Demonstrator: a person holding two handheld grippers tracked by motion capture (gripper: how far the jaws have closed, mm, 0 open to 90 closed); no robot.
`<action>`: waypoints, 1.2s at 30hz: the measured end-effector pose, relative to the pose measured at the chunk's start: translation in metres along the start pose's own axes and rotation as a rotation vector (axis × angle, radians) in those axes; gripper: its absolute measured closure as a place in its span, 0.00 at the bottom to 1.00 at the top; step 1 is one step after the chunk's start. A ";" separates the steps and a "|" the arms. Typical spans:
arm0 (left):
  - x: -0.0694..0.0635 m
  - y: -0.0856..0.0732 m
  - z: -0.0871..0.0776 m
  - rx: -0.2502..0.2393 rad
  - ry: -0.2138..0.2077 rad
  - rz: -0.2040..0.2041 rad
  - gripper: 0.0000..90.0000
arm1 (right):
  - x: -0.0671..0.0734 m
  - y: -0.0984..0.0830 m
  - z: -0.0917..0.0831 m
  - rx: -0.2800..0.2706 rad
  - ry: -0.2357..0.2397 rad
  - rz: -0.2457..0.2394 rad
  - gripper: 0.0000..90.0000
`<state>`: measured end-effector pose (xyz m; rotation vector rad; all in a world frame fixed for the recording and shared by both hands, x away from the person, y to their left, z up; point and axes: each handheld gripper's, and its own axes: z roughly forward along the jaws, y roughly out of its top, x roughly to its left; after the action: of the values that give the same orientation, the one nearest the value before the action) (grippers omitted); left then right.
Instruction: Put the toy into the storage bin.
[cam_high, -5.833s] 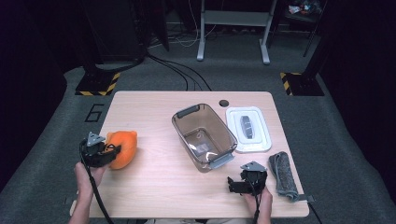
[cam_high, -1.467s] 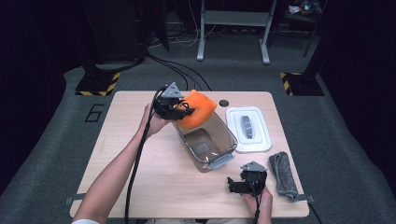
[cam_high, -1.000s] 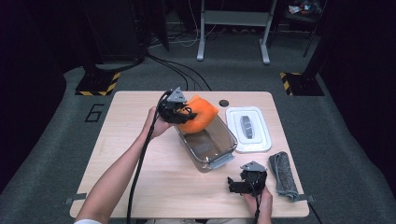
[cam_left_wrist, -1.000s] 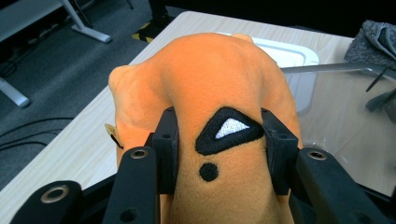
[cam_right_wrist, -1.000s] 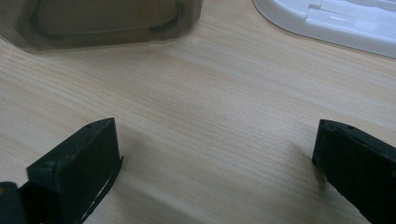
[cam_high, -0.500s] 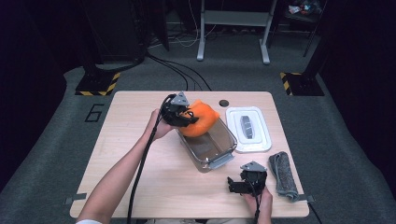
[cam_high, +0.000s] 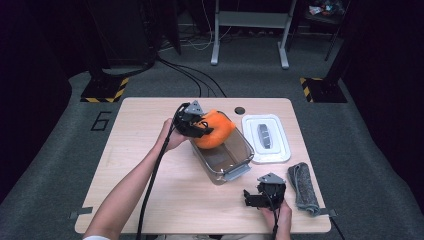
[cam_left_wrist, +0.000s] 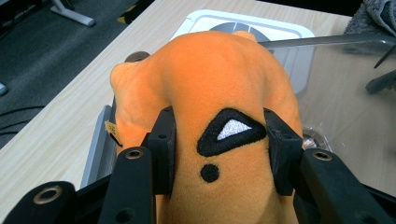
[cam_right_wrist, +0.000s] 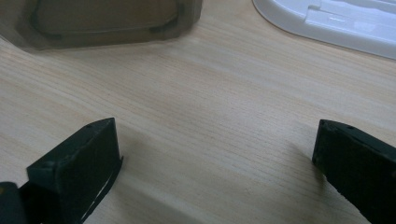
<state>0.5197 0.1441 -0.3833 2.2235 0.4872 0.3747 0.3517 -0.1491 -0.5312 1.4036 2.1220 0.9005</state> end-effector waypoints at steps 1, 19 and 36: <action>0.000 0.000 0.001 0.006 -0.005 0.002 0.61 | 0.000 0.000 0.000 0.003 0.000 -0.001 0.00; 0.002 -0.003 0.007 0.040 -0.014 -0.004 0.60 | 0.000 0.000 0.000 0.002 0.001 -0.001 0.00; 0.001 -0.007 0.020 0.115 -0.026 -0.015 0.58 | 0.000 0.000 0.000 0.002 0.000 0.000 0.00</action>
<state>0.5280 0.1354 -0.4011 2.3318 0.5232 0.3170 0.3515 -0.1491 -0.5311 1.4045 2.1239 0.8980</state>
